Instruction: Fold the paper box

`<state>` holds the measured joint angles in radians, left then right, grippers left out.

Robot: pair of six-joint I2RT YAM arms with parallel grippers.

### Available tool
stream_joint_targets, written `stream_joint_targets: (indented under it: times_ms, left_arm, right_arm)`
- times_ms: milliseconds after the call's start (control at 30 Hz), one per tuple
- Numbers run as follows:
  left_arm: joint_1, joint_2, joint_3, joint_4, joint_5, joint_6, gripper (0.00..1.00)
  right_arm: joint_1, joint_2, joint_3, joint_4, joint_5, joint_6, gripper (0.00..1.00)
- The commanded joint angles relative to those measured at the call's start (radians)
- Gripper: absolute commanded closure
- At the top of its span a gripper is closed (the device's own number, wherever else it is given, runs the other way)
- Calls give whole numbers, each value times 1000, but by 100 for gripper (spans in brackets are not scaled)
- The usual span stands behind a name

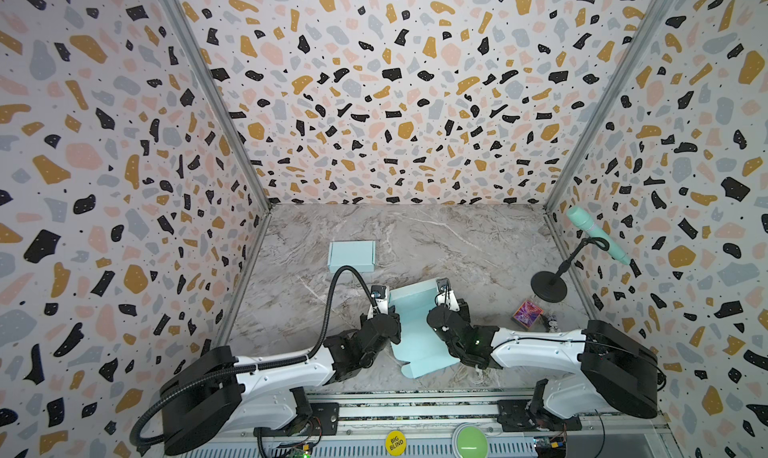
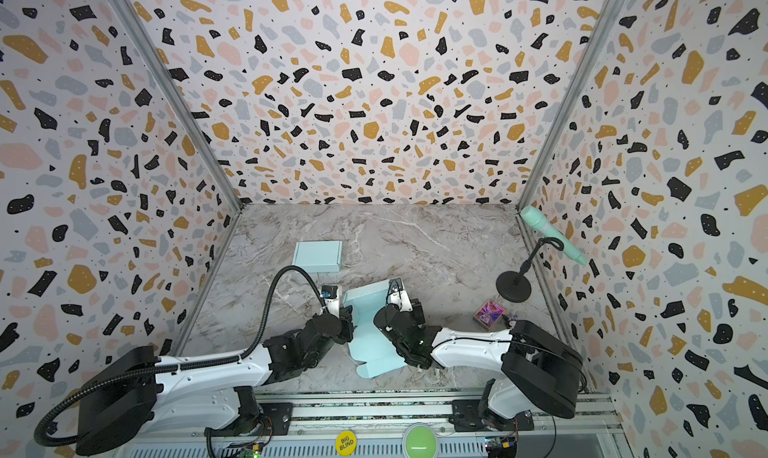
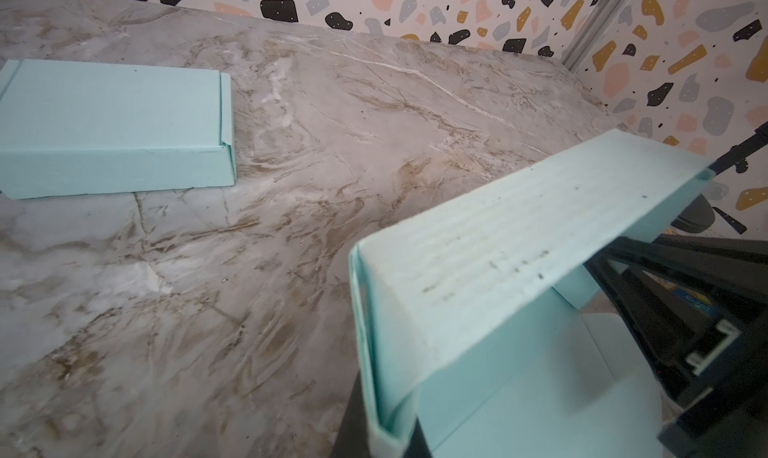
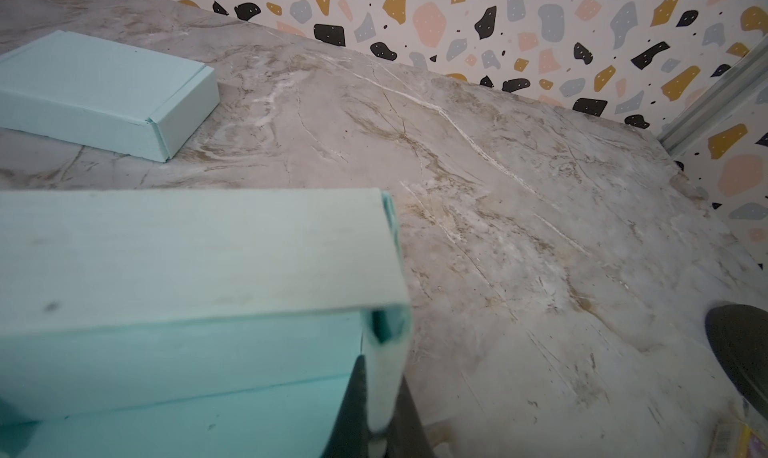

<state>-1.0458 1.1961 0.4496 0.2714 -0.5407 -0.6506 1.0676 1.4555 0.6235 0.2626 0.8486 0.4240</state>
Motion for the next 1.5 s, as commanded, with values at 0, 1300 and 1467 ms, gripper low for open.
stream_joint_targets:
  times_ms: [0, 1300, 1467]
  left_arm:
    - [-10, -1, 22, 91, 31, -6, 100]
    - [19, -31, -15, 29, -72, -7, 100]
    - [31, -17, -39, 76, -78, 57, 100]
  right_arm:
    - [-35, 68, 48, -53, 99, -36, 96]
    - [98, -484, -257, 130, -207, -71, 42]
    - [151, -650, -317, 171, -311, -155, 36]
